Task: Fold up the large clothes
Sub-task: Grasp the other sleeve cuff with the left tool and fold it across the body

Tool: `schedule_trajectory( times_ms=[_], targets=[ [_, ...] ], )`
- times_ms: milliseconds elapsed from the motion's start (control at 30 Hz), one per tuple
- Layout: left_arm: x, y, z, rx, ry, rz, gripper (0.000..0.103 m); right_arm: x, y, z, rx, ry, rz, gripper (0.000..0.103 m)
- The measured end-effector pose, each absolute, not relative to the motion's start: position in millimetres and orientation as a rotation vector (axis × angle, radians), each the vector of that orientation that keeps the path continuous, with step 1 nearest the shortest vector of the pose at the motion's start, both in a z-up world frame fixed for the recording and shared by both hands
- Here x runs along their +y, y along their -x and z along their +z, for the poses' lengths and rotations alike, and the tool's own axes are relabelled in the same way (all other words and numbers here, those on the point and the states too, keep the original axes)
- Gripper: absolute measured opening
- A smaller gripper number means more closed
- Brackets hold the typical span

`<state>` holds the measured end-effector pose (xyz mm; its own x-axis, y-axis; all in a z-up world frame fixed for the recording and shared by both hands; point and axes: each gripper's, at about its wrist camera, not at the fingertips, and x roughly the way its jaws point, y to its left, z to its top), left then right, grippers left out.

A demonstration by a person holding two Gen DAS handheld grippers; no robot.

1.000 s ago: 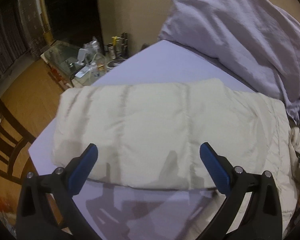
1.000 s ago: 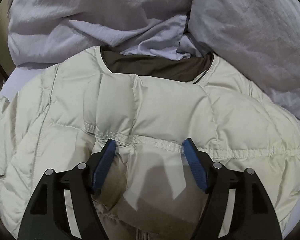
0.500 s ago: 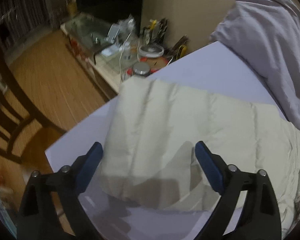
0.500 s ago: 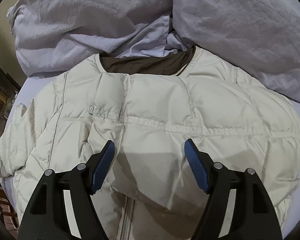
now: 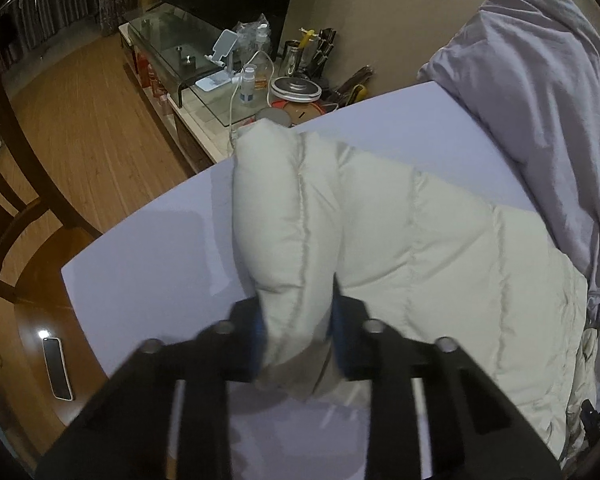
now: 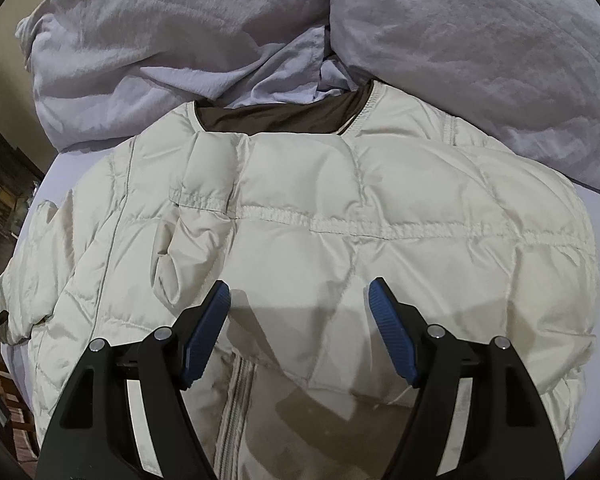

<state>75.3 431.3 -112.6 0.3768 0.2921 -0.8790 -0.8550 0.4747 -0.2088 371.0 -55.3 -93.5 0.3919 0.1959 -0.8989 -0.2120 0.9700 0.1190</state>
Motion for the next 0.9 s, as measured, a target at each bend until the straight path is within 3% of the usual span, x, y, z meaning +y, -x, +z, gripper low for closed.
schedule_trajectory(
  times_ms=[133,567,900],
  targets=[
    [420.5,-84.8,-93.0,0.873,0.706,0.823,0.014,-66.7,-366.8,-88.0,1.125,0.004,0.246,0.074],
    [332.7,-160.2,21.2,0.704,0.570,0.535,0.014,-105.7,-344.4,-71.9,1.078,-0.028,0.198,0.079],
    [243.1,-228.3,45.9,0.705,0.501,0.307,0.014,-153.5,-325.7,-70.1,1.066,-0.084,0.123,0.079]
  ],
)
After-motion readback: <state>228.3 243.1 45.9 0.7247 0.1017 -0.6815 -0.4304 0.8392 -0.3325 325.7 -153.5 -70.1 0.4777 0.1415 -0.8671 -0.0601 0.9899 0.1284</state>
